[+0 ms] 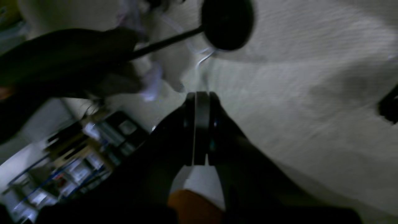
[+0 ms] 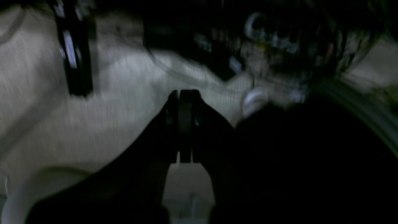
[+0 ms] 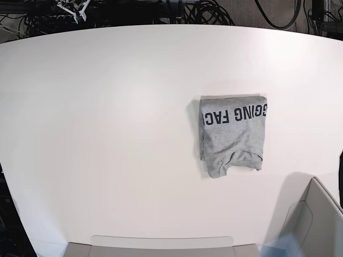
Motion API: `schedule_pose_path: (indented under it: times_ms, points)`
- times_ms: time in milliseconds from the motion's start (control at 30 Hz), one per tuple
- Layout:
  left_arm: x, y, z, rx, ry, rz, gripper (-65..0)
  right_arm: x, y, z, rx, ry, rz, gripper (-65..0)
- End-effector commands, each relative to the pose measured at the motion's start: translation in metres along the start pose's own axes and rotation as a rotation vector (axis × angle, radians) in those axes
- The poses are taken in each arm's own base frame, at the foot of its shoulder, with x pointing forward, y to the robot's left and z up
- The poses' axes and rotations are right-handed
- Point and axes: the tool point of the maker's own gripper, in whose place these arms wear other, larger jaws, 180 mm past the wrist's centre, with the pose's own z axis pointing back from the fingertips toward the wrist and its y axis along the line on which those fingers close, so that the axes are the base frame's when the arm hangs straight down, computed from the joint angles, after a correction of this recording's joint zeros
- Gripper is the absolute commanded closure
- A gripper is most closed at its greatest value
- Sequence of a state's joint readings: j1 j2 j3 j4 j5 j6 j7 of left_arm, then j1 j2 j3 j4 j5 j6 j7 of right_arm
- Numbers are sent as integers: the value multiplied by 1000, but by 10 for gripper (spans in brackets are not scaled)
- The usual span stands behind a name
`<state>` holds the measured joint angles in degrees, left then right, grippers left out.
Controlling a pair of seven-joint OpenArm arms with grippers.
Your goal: Fold the T-shirt properly
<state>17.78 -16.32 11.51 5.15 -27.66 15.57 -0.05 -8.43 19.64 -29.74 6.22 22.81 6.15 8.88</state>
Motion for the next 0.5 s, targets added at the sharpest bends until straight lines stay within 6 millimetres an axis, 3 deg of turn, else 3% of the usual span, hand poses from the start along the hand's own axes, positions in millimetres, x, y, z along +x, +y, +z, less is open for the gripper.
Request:
schedule_pose_path:
  times_ms: [0, 100, 233, 467]
  points:
    - [-3, 16, -3, 38, 6, -7, 0, 0, -9, 1, -17, 0, -19, 0]
    - [4, 9, -3, 9, -2, 2, 0, 13, -12, 0, -23, -20, -34, 0]
    - [26, -26, 0, -160, -25, 28, 0, 29, -8, -2, -17, -47, -33, 0]
    - [62, -45, 5, -214, -28, 60, 0, 29, -2, -3, -8, -43, -35, 0]
